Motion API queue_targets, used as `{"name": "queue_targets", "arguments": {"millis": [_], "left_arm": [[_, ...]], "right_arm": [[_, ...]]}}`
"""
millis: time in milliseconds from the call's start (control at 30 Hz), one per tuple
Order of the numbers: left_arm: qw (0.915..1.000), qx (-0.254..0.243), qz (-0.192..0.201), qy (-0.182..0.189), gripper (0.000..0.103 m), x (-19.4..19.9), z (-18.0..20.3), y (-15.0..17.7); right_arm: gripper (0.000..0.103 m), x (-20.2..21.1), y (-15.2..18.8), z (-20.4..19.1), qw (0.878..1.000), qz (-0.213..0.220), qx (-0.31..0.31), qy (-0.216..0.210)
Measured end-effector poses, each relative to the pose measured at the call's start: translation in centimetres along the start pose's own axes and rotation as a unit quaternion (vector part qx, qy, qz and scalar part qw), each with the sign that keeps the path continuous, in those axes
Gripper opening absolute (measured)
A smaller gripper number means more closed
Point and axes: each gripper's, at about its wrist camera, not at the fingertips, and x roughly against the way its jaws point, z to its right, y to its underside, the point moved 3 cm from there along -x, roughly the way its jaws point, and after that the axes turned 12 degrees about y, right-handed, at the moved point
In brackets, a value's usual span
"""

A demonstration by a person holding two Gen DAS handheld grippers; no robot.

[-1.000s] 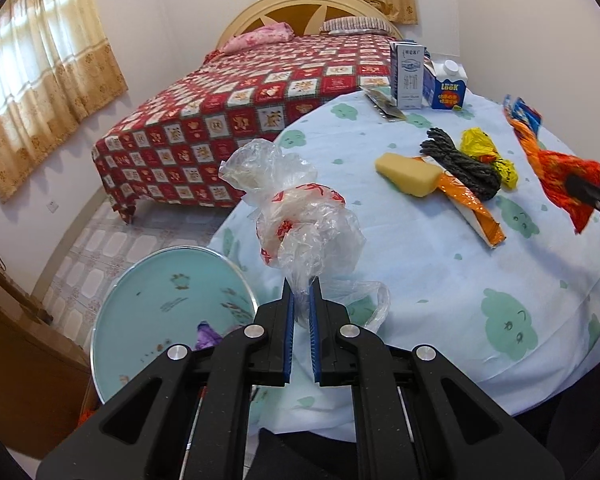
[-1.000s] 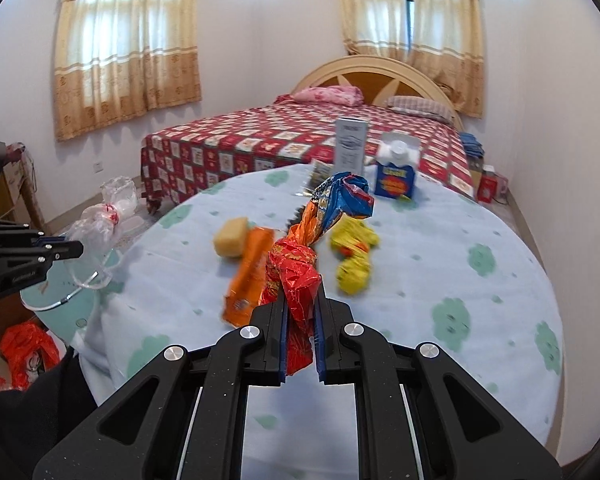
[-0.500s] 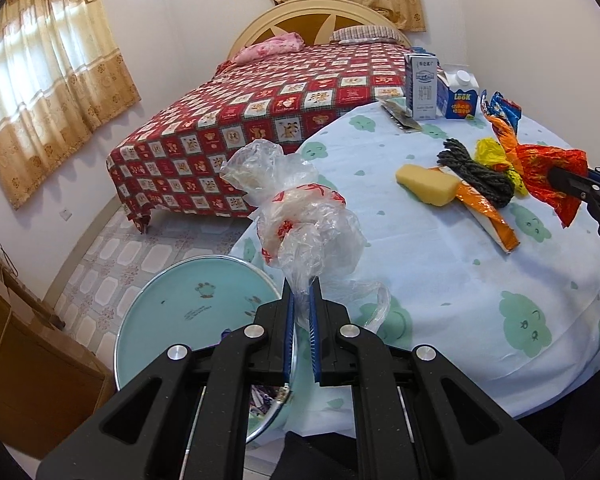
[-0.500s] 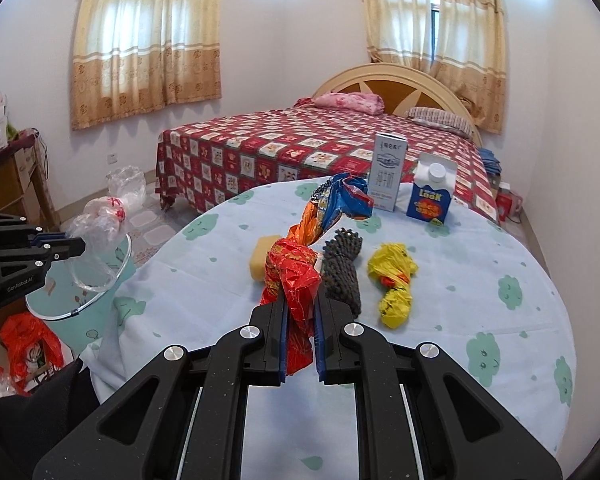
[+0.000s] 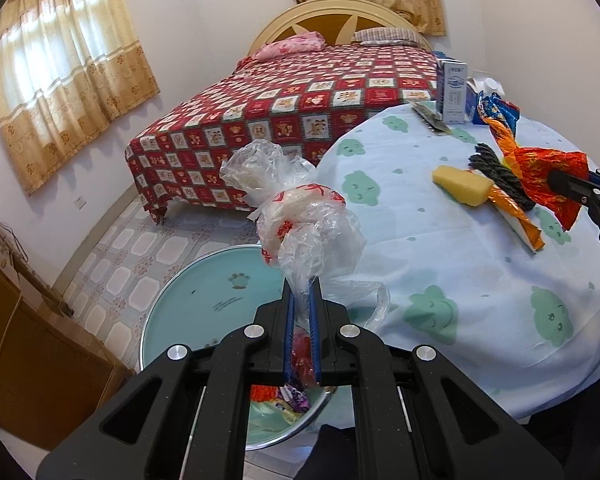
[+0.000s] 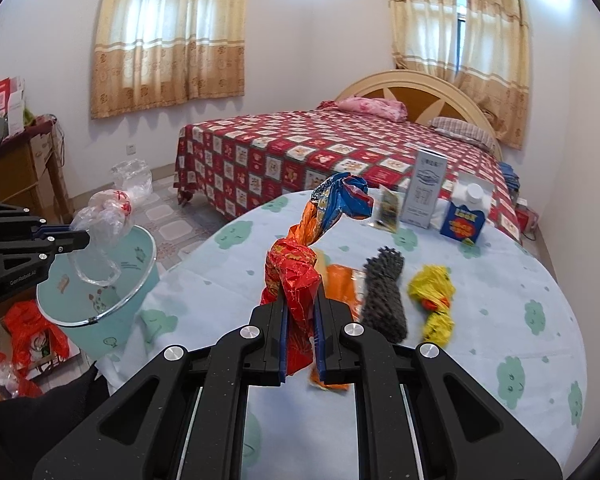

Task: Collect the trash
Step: 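Carry the clear bag and red-blue wrapper off the table over the teal basin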

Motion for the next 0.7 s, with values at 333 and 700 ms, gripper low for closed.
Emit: {"name": "queue_targets", "arguments": {"millis": [333, 700], "left_arm": [[0.9998, 0.013, 0.0, -0.014, 0.007, 0.5, -2.2, 0.6], [0.9993, 0.023, -0.003, -0.028, 0.007, 1.0, -4.1, 1.2]], "right_arm": [[0.011, -0.5, -1.1, -3.0, 1.0, 0.005, 0.025, -0.018], [0.011, -0.8, -1.9, -6.0, 0.998, 0.008, 0.046, -0.041]]}}
